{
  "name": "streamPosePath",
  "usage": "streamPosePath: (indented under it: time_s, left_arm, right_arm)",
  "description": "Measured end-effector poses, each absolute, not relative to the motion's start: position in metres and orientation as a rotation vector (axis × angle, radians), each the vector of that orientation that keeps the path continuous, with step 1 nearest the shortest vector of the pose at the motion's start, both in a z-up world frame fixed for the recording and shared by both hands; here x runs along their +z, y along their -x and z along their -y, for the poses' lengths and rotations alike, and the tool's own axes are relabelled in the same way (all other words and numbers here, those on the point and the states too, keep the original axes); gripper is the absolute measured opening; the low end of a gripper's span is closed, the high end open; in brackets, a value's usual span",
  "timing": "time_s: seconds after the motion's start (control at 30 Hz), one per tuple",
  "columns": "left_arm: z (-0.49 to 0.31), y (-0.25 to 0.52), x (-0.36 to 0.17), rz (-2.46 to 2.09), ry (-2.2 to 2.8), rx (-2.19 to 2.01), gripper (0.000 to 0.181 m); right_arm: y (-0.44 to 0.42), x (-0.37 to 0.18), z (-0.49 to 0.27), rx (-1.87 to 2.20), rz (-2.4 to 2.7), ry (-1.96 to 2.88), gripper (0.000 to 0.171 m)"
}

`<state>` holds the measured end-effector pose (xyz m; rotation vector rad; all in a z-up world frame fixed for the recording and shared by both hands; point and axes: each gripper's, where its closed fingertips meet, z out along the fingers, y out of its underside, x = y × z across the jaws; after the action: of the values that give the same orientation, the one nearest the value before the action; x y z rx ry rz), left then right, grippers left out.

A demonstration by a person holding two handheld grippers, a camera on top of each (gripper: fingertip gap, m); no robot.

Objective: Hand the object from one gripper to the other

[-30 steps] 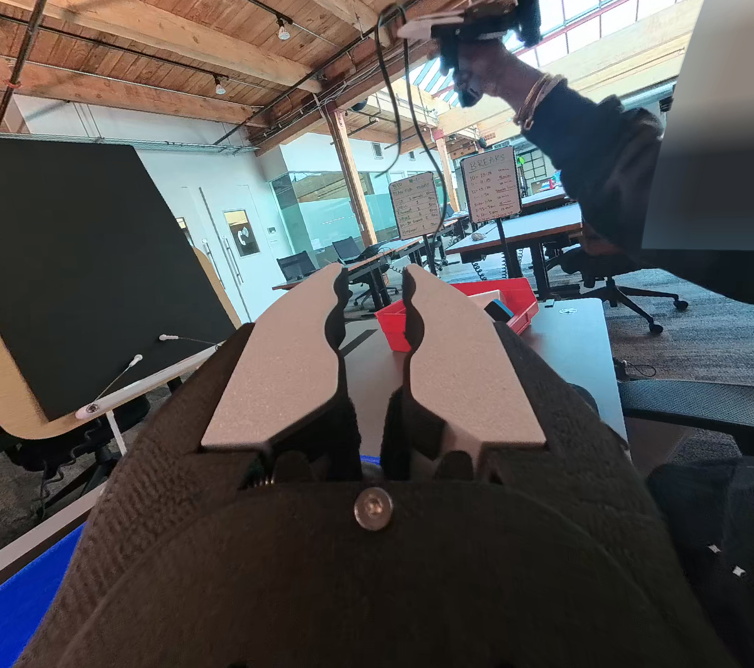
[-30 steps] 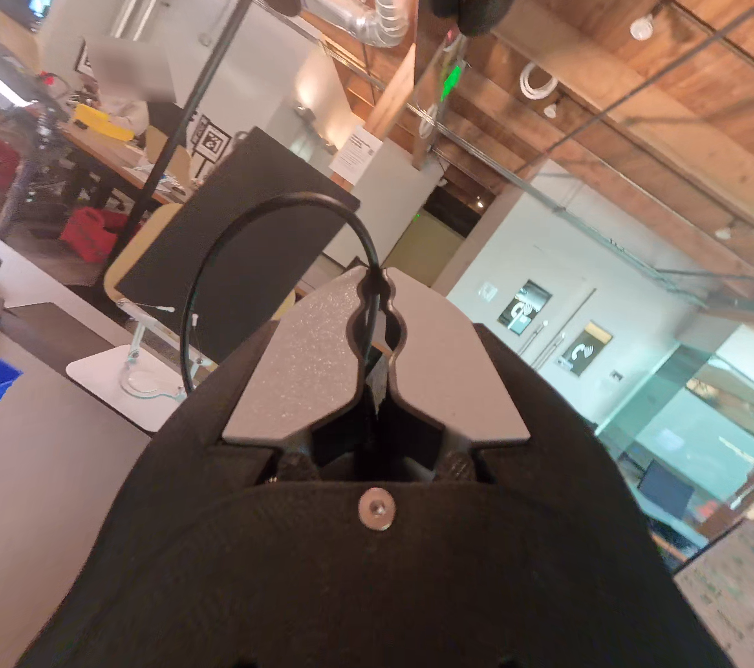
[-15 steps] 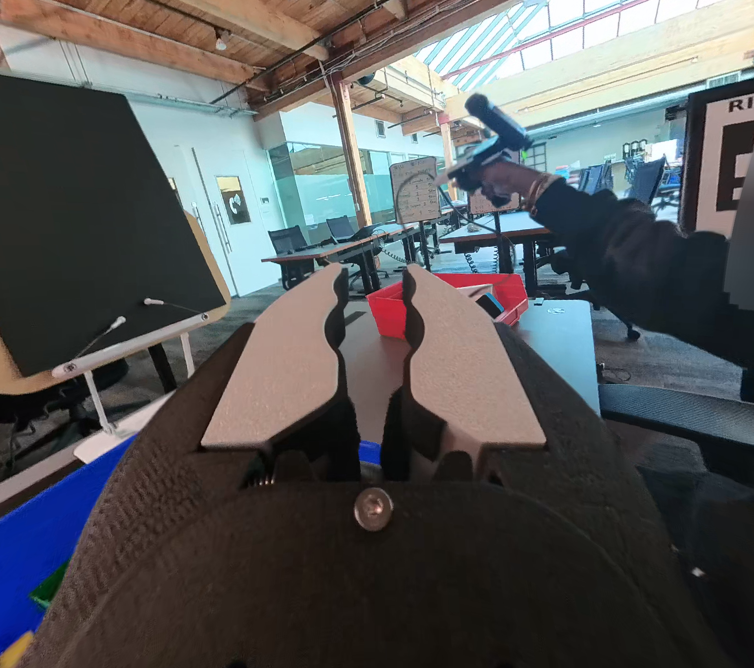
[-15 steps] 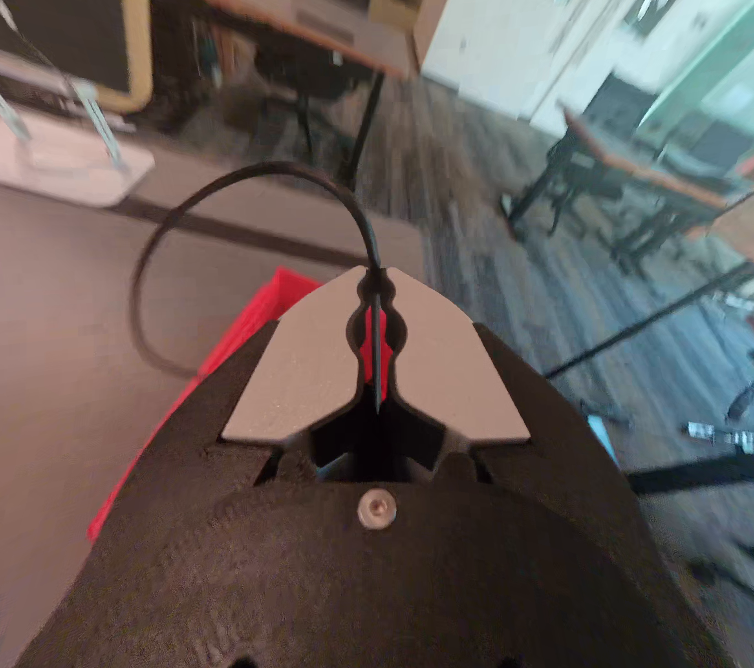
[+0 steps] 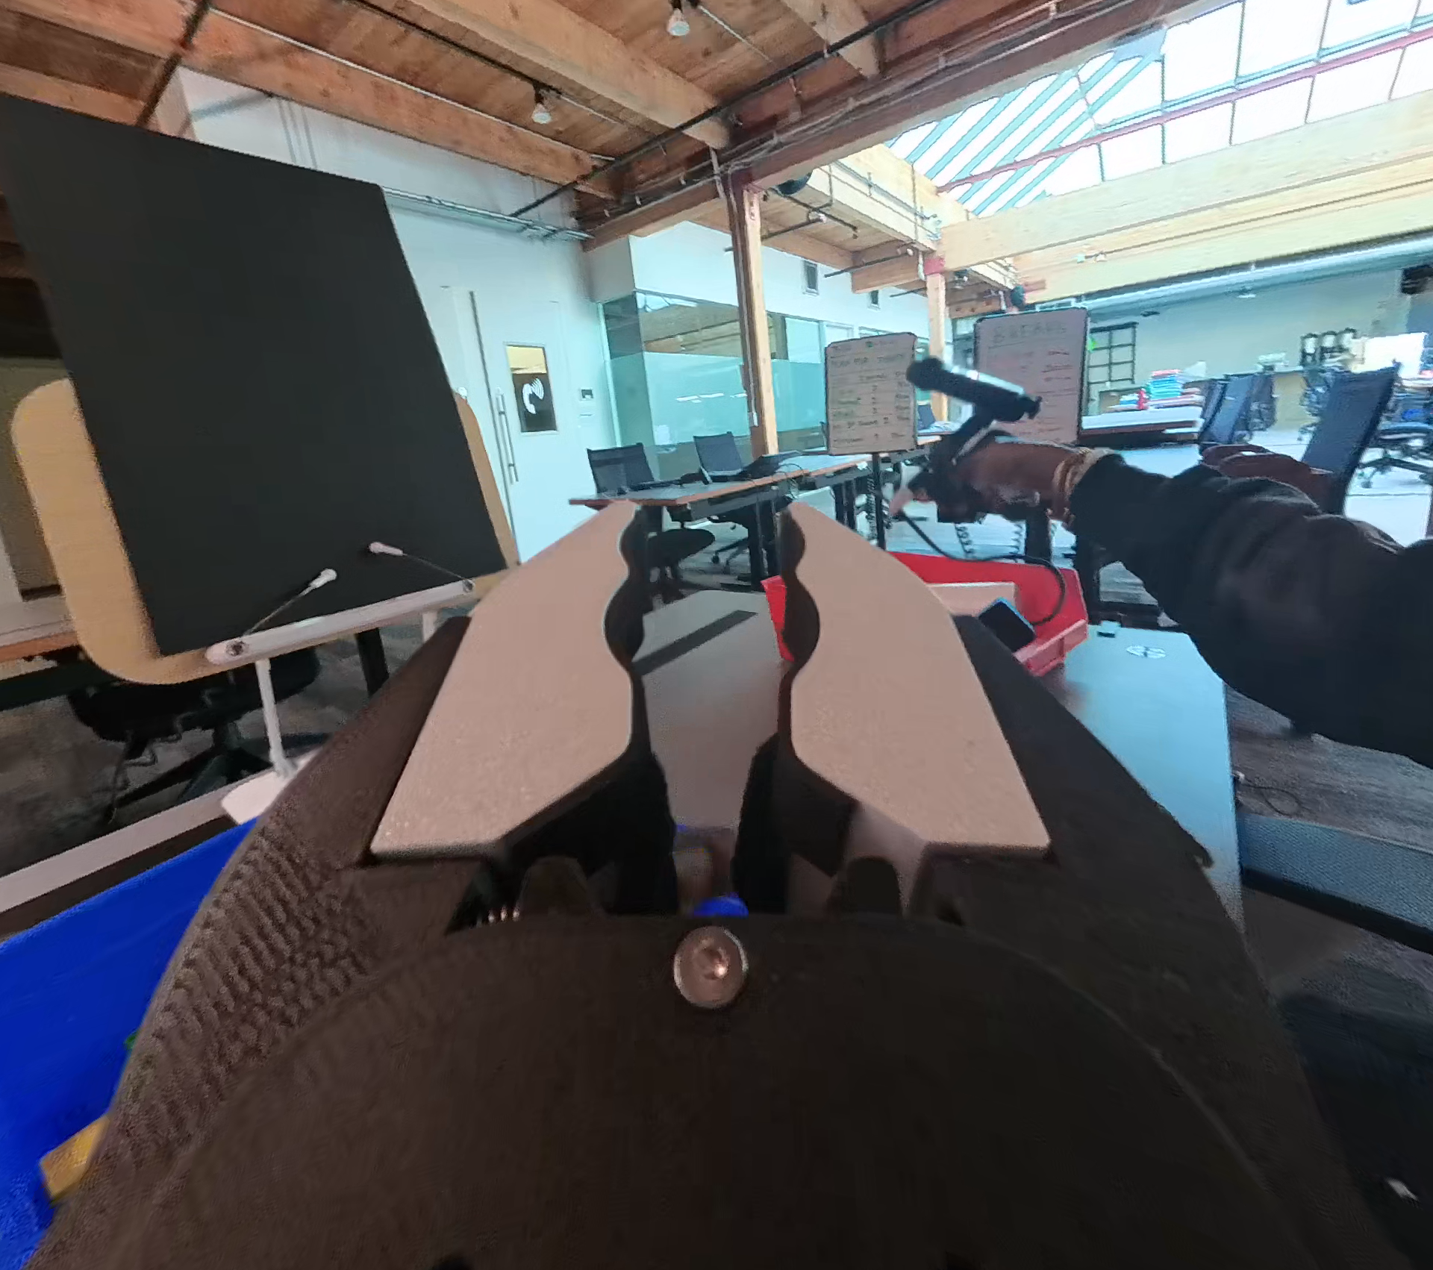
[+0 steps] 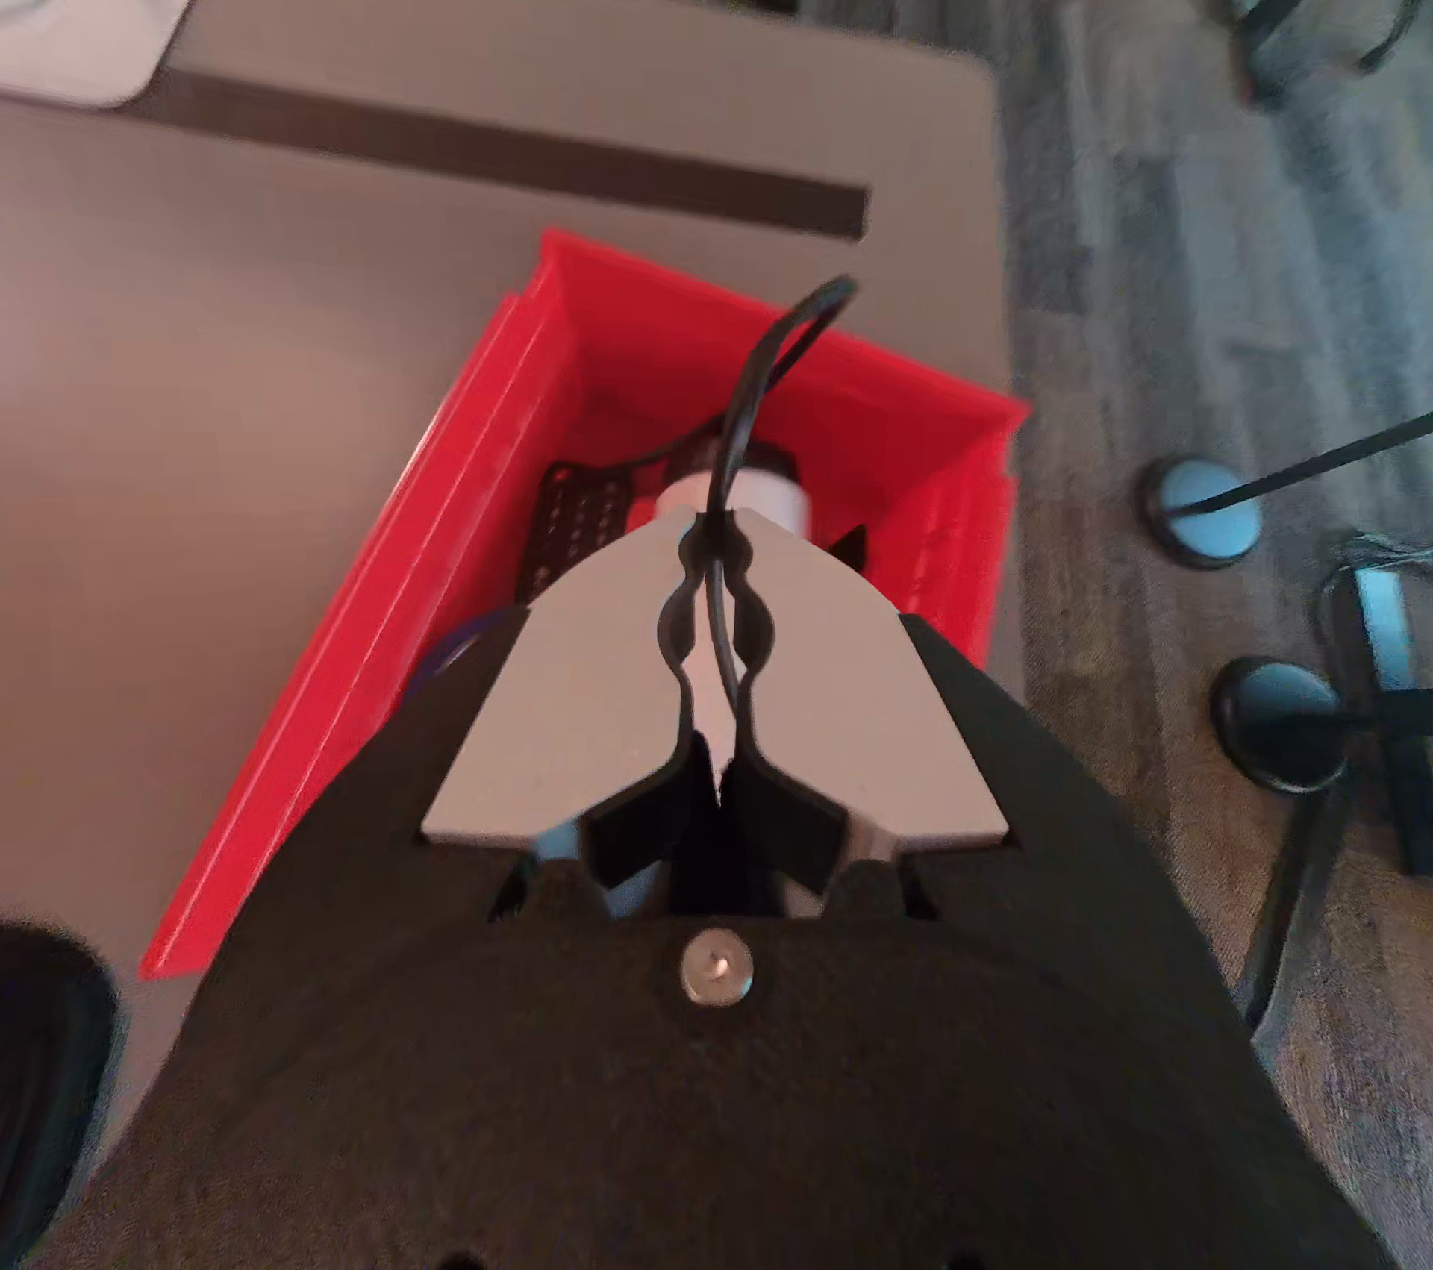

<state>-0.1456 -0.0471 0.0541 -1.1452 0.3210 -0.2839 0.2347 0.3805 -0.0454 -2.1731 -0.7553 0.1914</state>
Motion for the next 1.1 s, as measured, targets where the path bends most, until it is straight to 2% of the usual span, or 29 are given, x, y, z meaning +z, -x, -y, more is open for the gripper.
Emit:
streamPosePath:
  time_s: [0.17, 0.23, 0.27, 0.4, 0.5, 0.57, 0.63, 0.7, 0.8, 0.83, 0.93, 1.1]
  left_arm:
    - [0.047, 0.156, 0.057, -0.271, 1.138, -0.246, 0.062]
    - [0.045, 0.167, 0.063, -0.203, 1.111, -0.201, 0.094]
    - [0.045, 0.171, 0.065, -0.176, 1.096, -0.182, 0.103]
    - [0.05, 0.179, 0.071, -0.139, 1.051, -0.185, 0.107]
    - [0.051, 0.185, 0.072, -0.113, 1.035, -0.188, 0.107]
    - [0.052, 0.186, 0.071, -0.113, 1.036, -0.19, 0.106]
    - [0.051, 0.186, 0.071, -0.11, 1.037, -0.196, 0.106]
    - [0.05, 0.189, 0.07, -0.089, 1.043, -0.21, 0.105]
    - [0.046, 0.196, 0.065, -0.053, 1.07, -0.204, 0.101]
    - [0.043, 0.197, 0.061, -0.051, 1.094, -0.195, 0.098]
    - [0.027, 0.193, 0.034, -0.101, 1.263, -0.189, 0.088]
    - [-0.006, 0.191, -0.044, -0.233, 1.7, -0.031, 0.086]
  right_arm:
    - [-0.213, -0.099, -0.348, 0.344, 0.991, 2.384, 0.005]
    - [-0.205, -0.113, -0.337, 0.429, 1.041, 2.436, 0.004]
    - [-0.202, -0.117, -0.333, 0.466, 1.066, 2.448, 0.004]
    - [-0.191, -0.12, -0.324, 0.568, 1.088, 2.43, 0.013]
    - [-0.181, -0.107, -0.325, 0.633, 1.049, 2.343, 0.034]
    - [-0.174, -0.092, -0.327, 0.671, 1.019, 2.236, 0.052]
    - [-0.161, -0.068, -0.325, 0.737, 0.988, 2.055, 0.079]
    - [-0.148, -0.035, -0.314, 0.821, 0.949, 1.804, 0.095]
    - [-0.138, 0.022, -0.276, 0.921, 0.82, 1.417, 0.14]
    - [-0.139, 0.033, -0.261, 0.914, 0.791, 1.331, 0.145]
    - [-0.134, 0.047, -0.204, 0.887, 0.865, 1.144, 0.145]
    - [-0.132, 0.036, -0.132, 0.847, 1.028, 1.015, 0.145]
